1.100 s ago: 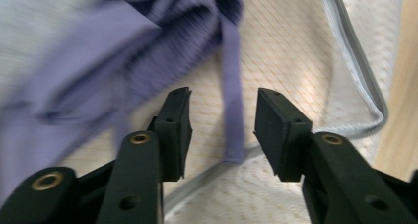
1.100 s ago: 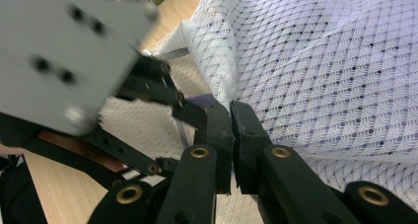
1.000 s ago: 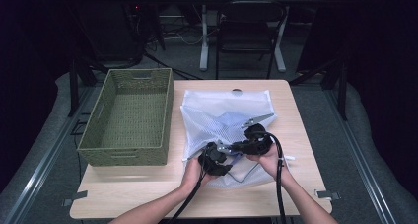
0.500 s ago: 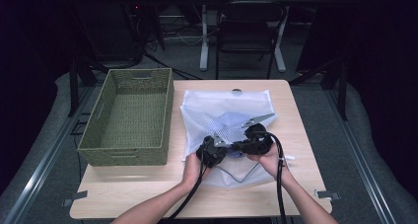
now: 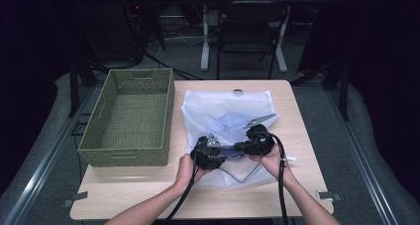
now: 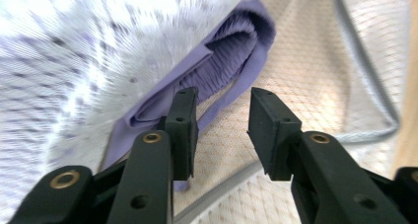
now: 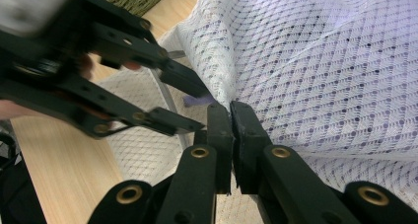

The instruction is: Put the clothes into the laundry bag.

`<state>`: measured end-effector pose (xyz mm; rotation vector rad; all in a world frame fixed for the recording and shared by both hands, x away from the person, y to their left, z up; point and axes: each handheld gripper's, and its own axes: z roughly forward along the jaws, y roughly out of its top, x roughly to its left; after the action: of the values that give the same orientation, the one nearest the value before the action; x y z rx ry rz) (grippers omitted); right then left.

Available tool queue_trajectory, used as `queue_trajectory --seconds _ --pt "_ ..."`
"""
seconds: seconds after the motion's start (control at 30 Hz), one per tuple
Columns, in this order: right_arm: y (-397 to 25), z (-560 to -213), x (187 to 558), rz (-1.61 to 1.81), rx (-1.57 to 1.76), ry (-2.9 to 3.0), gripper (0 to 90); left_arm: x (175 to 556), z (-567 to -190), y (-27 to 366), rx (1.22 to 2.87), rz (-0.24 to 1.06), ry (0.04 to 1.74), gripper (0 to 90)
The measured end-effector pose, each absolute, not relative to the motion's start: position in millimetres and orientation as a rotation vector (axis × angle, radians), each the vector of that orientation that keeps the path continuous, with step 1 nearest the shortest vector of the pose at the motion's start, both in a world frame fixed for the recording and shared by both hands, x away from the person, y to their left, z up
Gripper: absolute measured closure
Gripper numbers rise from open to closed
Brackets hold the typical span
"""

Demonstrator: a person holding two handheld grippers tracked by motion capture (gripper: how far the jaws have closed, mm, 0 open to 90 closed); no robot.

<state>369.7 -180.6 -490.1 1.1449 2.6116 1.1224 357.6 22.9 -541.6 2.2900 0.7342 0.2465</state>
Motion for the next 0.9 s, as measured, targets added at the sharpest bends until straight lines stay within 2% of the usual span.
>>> queue_trajectory --seconds 0.17,0.3,0.57,0.7,0.73,0.77,0.87,0.9 --pt "-180.9 -489.8 369.7 1.126 1.148 2.613 88.0 344.0 -529.1 32.9 2.264 0.369 0.719 56.6" --pt "-180.5 -489.0 369.9 1.118 1.144 2.614 87.9 343.1 -529.4 47.1 2.26 0.536 0.746 52.5" --pt "-178.4 -487.9 369.1 1.121 1.137 2.615 87.9 357.5 -540.6 50.7 2.278 0.6 0.816 50.7" --pt "-178.7 -488.4 369.4 1.121 1.137 2.618 87.9 364.2 -546.9 48.8 2.293 0.627 0.822 56.3" --pt "-178.3 -488.8 369.5 1.117 1.14 2.618 87.9 365.4 -547.9 49.0 2.296 0.62 0.821 60.9" --pt "-178.1 -489.5 369.6 1.113 1.14 2.623 88.0 367.0 -549.5 50.1 2.286 0.606 0.831 72.2" --pt "-178.6 -489.9 369.5 1.109 1.144 2.629 88.0 366.4 -548.0 51.6 2.282 0.592 0.816 83.8" --pt "-178.6 -489.9 369.5 1.109 1.144 2.629 88.0 365.5 -546.5 52.6 2.281 0.584 0.804 83.8"
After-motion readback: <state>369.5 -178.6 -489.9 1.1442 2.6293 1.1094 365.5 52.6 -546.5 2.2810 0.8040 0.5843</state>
